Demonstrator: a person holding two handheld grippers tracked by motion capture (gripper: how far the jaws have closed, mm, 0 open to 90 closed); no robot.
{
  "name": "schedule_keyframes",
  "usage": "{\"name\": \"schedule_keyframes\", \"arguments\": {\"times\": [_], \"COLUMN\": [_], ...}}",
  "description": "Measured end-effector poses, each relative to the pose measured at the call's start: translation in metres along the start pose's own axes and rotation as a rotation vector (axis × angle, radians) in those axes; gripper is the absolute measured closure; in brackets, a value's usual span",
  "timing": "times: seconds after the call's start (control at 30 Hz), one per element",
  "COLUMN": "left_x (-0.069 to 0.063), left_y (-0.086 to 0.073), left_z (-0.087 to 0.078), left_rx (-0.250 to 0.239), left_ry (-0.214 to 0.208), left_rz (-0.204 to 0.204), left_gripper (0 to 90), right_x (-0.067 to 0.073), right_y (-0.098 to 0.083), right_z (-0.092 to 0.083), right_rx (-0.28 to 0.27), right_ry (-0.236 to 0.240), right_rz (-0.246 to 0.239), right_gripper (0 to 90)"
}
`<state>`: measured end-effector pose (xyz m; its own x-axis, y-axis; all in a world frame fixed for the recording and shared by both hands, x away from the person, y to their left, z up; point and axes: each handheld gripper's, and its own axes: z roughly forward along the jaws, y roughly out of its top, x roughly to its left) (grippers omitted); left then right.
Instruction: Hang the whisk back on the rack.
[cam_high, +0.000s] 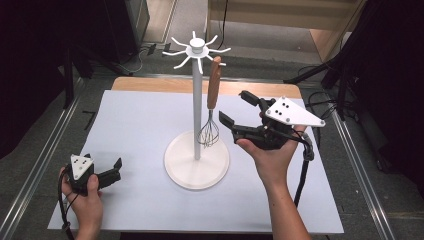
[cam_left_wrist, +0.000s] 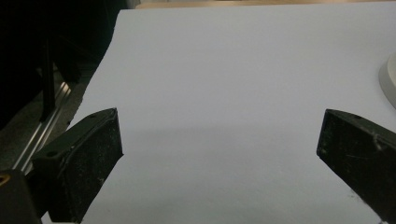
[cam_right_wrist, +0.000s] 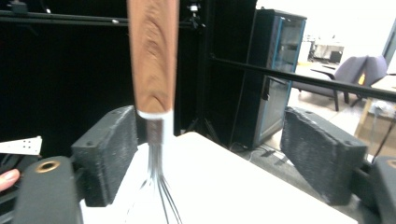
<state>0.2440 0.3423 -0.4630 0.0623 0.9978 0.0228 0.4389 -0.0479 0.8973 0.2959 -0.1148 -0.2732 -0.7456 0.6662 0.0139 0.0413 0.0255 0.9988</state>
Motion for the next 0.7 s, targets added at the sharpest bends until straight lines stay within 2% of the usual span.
{"name": "schedule_keyframes", "arguments": {"times": [0.13,0.27,0.37,0.7], "left_x": [0.000,0.000,0.000,0.000], "left_y": [0.000,0.000,0.000,0.000], "left_z": [0.000,0.000,0.000,0.000], "left_rx": [0.003,0.000,0.000,0.003], "left_ry": [0.000,-0.001,-0.002,-0.002], "left_rz": [0.003,0.001,0.002,0.005], "left_gripper": [0.6,0.6,0.6,0.6], "right_x": [-0.004,-0.008,-0.011,-0.024], "right_y": [-0.008,-0.015,-0.022,-0.050], "right_z": [-0.004,-0.007,-0.010,-0.021], "right_rx": [0.006,0.020,0.027,0.059], "right_ry": [-0.024,-0.079,-0.096,-0.117], "right_rz": [0.022,0.025,0.017,0.045], "right_gripper": [10.7,0.0,0.0,0.0]}}
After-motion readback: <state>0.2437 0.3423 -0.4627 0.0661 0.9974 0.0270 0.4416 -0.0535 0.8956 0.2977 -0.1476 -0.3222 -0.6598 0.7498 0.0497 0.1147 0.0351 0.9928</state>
